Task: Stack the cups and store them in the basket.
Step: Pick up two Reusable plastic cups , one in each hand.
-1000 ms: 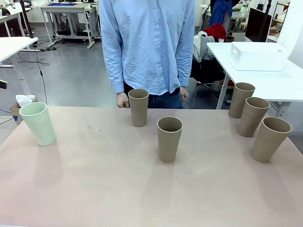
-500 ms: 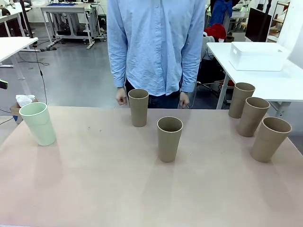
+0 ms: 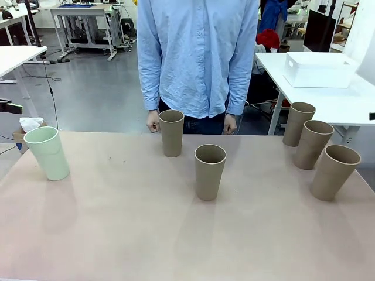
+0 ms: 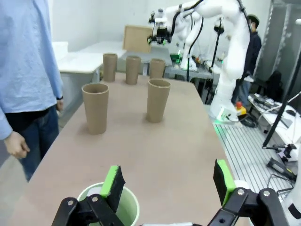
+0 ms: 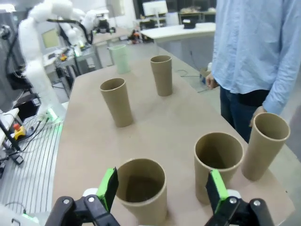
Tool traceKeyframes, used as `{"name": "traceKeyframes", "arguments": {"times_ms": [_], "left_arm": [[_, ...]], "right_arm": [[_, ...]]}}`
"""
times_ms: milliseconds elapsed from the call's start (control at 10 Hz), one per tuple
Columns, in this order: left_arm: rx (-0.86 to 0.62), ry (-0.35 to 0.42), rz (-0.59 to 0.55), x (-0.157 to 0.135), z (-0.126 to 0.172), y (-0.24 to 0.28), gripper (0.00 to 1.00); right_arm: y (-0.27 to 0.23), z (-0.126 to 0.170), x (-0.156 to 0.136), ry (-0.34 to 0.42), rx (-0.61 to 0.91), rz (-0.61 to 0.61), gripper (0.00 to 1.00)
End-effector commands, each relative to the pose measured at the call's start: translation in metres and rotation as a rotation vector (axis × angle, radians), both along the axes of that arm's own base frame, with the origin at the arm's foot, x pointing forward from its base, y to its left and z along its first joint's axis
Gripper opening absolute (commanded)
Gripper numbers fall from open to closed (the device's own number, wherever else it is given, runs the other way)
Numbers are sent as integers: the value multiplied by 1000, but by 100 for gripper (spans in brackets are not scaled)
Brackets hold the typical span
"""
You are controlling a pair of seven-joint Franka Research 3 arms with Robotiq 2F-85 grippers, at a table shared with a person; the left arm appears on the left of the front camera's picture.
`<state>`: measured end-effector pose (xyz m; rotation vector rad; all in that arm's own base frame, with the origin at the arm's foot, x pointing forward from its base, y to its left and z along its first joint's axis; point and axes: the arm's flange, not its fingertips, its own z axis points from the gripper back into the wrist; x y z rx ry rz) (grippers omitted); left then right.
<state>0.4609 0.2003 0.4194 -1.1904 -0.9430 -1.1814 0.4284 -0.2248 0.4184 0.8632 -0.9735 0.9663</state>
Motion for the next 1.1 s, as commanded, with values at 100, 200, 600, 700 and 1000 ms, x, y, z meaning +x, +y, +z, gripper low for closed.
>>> {"name": "traceKeyframes", "arguments": {"times_ms": [100,200,600,700,1000], "left_arm": [[-174,-59,8,13,-28,24,100],[-197,-80,33,19,-44,30,100],[-220,-81,64,42,-96,41,100],[-250,-96,75,45,-100,51,100],[-223,-55,68,39,-105,40,100]], "right_arm": [[-43,-36,-2,-70,40,121,100],[-46,-54,-3,-82,60,130,100],[-31,-106,-9,-105,114,128,100],[-29,-108,-7,-115,127,106,100],[-35,-107,-6,-70,109,126,100]]}}
